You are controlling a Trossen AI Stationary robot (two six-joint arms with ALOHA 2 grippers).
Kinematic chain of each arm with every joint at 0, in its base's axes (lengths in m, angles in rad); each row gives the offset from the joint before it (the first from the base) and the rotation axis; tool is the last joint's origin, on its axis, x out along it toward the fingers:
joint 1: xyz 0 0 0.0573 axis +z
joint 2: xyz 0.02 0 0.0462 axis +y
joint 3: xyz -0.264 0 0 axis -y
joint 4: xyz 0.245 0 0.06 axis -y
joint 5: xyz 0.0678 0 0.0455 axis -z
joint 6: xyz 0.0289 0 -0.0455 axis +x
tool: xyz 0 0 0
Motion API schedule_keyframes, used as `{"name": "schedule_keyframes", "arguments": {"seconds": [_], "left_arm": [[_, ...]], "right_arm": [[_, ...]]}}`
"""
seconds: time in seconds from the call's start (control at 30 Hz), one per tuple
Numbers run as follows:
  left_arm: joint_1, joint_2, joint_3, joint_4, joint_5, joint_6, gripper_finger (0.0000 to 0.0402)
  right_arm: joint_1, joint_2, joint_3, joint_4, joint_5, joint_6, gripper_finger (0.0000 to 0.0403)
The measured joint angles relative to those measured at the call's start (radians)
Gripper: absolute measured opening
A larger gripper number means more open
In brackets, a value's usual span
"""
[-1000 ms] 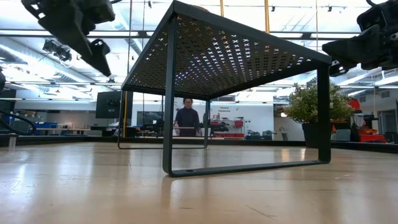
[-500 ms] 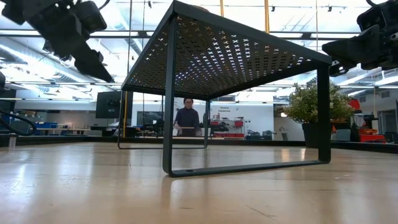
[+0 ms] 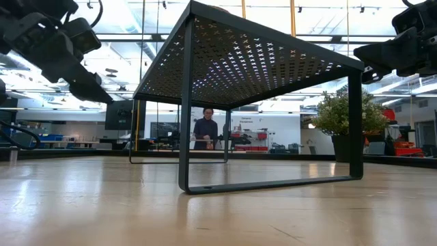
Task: Pick & Place candle stick holders
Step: Return to Home Position
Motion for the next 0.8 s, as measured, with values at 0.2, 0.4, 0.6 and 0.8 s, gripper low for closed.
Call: {"name": "schedule_keyframes", "arguments": {"seconds": [0.2,0.4,0.6,0.8], "left_arm": [[0.001,-0.081,-0.047,0.001,-0.006,0.000,0.0312],[0.001,-0.153,-0.076,0.000,-0.009,0.004,0.0254],[0.001,-0.224,-0.110,0.030,-0.011,0.050,0.0189],[0.001,-0.260,-0.128,0.088,-0.011,0.080,0.0108]], "right_arm": [[0.000,0.000,0.000,0.000,0.000,0.000,0.0018],[0.000,0.000,0.000,0.000,0.000,0.000,0.0018],[0.000,0.000,0.000,0.000,0.000,0.000,0.0018],[0.000,0.000,0.000,0.000,0.000,0.000,0.0018]]}}
